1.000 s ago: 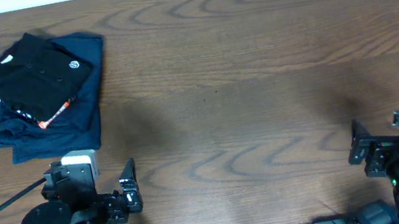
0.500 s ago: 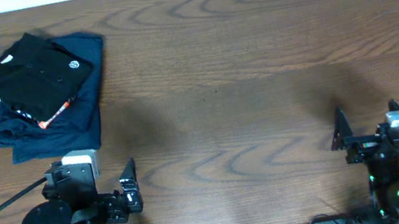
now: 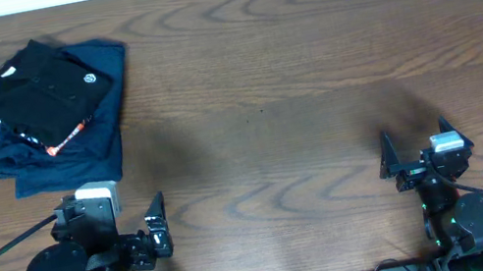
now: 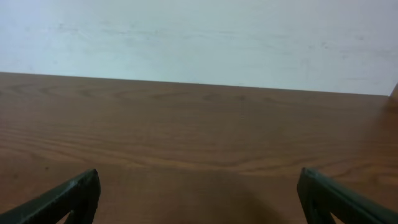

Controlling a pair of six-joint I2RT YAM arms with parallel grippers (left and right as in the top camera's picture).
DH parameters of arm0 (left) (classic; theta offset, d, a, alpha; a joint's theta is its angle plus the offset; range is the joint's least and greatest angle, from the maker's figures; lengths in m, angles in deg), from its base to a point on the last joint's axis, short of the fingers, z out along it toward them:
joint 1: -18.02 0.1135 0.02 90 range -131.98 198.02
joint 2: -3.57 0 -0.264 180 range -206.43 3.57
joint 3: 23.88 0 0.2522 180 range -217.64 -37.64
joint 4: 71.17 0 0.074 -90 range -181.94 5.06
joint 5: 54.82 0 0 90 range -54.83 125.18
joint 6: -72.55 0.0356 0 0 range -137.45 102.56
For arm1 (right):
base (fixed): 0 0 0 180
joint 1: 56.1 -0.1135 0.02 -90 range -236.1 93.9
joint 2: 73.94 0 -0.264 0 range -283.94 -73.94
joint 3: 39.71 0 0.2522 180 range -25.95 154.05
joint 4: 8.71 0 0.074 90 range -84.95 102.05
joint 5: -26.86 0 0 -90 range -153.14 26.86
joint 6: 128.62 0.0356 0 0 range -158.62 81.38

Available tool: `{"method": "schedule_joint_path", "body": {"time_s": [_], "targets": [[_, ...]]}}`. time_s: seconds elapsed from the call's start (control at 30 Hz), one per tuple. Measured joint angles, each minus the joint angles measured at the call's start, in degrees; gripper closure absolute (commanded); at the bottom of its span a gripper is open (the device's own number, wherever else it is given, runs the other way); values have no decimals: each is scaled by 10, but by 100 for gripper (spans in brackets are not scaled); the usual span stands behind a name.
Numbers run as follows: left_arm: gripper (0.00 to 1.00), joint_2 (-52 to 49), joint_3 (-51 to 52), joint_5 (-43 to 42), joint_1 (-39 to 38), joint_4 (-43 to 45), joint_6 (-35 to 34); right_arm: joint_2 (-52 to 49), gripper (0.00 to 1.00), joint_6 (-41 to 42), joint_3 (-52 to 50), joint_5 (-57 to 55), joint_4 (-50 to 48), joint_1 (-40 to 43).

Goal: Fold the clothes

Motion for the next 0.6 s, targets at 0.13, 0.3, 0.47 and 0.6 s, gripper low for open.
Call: {"method": "schedule_joint_path", "body": {"time_s": [0.13, 0.3, 0.47, 0.6], "targets": [[2, 0, 0, 0, 0, 0, 0, 0, 1, 0, 0, 5, 0, 0], [2, 0, 0, 0, 0, 0, 0, 0, 1, 0, 0, 6, 0, 0], [2, 0, 0, 0, 0, 0, 0, 0, 1, 0, 0, 6, 0, 0], [2, 0, 0, 0, 0, 0, 0, 0, 1, 0, 0, 7, 0, 0]]}}
